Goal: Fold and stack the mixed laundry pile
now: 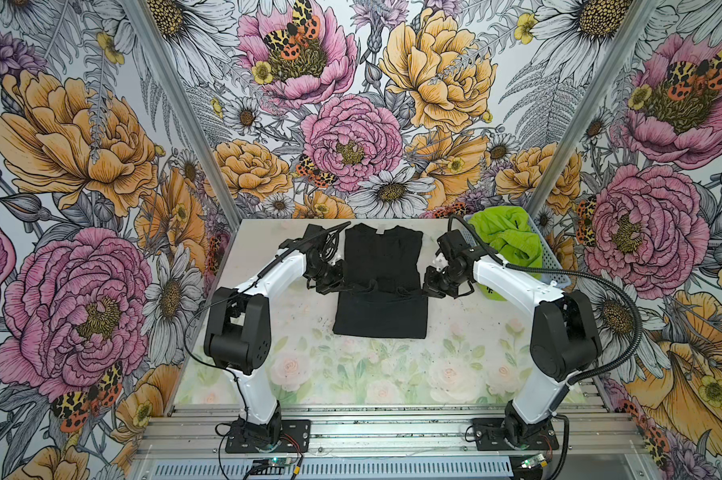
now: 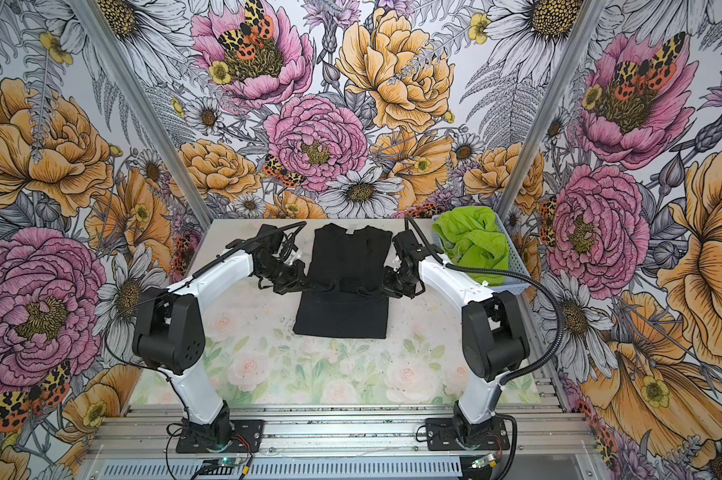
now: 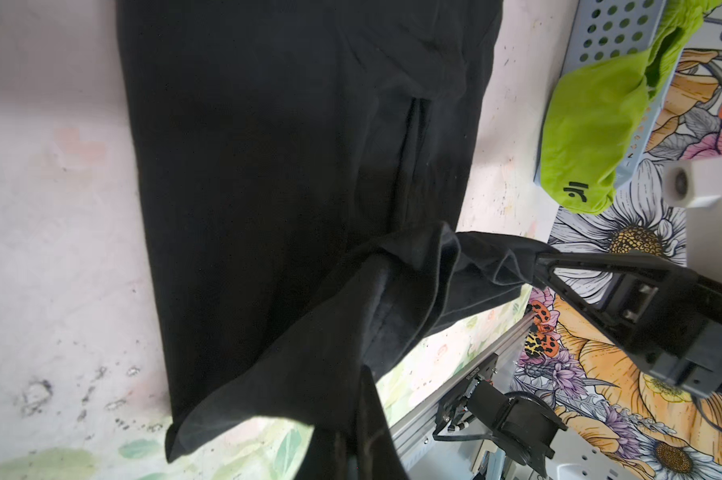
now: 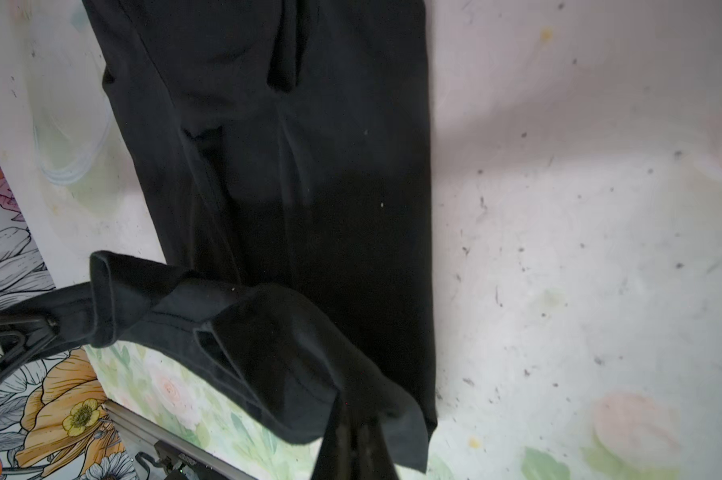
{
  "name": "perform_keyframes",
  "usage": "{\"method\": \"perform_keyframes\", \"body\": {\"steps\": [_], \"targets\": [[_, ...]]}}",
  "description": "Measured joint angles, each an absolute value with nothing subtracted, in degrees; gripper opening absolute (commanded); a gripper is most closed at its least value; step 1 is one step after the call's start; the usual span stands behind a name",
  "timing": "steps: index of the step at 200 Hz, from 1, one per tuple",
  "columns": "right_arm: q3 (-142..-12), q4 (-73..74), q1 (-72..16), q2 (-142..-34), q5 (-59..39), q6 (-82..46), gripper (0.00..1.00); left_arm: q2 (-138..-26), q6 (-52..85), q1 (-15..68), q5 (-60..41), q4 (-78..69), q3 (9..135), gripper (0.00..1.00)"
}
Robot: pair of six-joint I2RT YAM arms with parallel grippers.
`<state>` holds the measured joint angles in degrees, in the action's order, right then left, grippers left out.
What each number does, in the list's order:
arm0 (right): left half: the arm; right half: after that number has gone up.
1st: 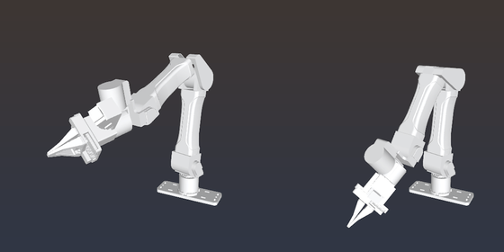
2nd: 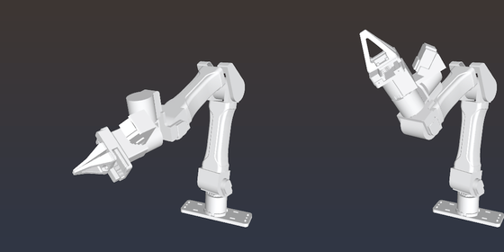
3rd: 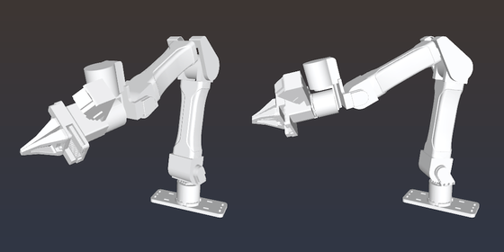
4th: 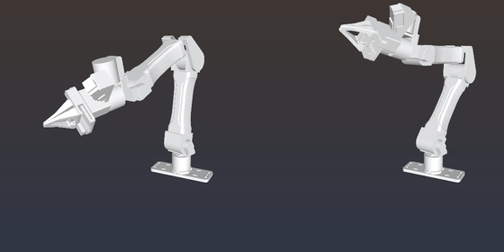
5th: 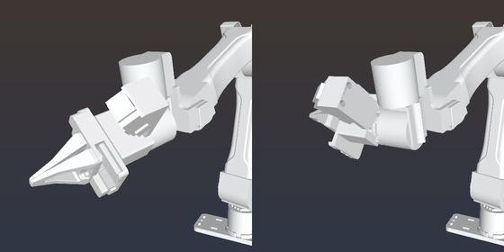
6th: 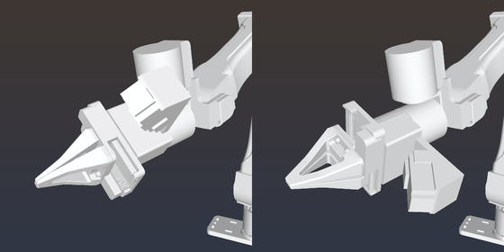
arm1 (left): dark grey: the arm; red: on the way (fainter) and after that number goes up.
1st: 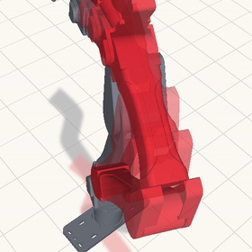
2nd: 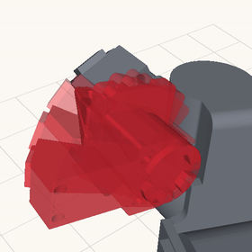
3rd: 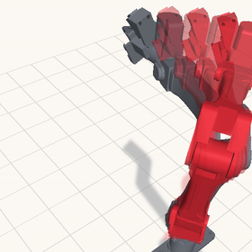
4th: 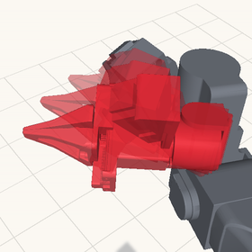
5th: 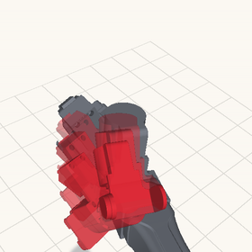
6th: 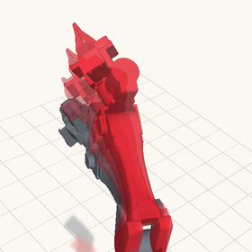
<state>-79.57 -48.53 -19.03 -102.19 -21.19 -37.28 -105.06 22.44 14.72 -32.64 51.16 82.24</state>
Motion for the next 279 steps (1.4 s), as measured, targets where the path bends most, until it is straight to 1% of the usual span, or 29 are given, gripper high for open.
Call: {"method": "perform_keyframes", "body": {"steps": [63, 144, 158, 162, 171, 176, 184, 194, 206, 221, 253, 279], "targets": [[-89.4, -46.8, -17.6, -112.9, -22.0, -34.5, 0.0, -115.6, 19.8, 12.4, -32.6, 50.7, 89.4, 0.0], [-93.6, -46.8, -16.0, -118.3, -21.9, -33.2, 0.0, -119.0, 19.5, 11.9, -32.6, 49.8, 91.5, 0.0], [-94.1, -46.6, -16.0, -119.1, -22.0, -32.9, 0.0, -119.1, 19.5, 11.8, -32.5, 49.8, 91.5, 0.11], [-94.2, -46.6, -16.0, -119.4, -22.0, -32.9, 0.04, -119.1, 19.4, 11.8, -32.3, 49.8, 91.5, 0.15], [-94.5, -46.5, -16.0, -120.0, -22.0, -32.8, 0.13, -119.2, 19.3, 11.7, -32.0, 49.8, 91.5, 0.33], [-94.6, -46.4, -16.0, -120.3, -22.0, -32.8, 0.19, -119.2, 18.9, 11.7, -31.6, 49.7, 91.5, 0.4], [-94.6, -46.4, -15.9, -120.6, -21.9, -32.1, 0.27, -119.2, 19.2, 11.6, -30.9, 49.6, 91.5, 0.49], [-94.6, -46.5, -15.8, -120.6, -21.7, -31.9, 0.34, -119.1, 19.5, 11.4, -30.2, 49.5, 91.5, 0.56], [-94.6, -46.3, -15.7, -120.1, -21.3, -31.4, 0.39, -118.7, 19.9, 11.1, -28.7, 49.1, 91.1, 0.6], [-93.7, -45.9, -15.7, -118.3, -20.4, -31.2, 0.44, -116.8, 20.0, 10.8, -27.0, 48.7, 89.6, 0.61], [-87.2, -44.5, -17.1, -110.4, -19.8, -31.6, 0.45, -108.8, 20.2, 11.3, -25.7, 48.5, 85.0, 0.59], [-82.2, -42.2, -21.0, -107.2, -21.0, -33.0, 0.45, -104.9, 20.2, 14.9, -26.0, 47.7, 81.8, 0.57]]}}
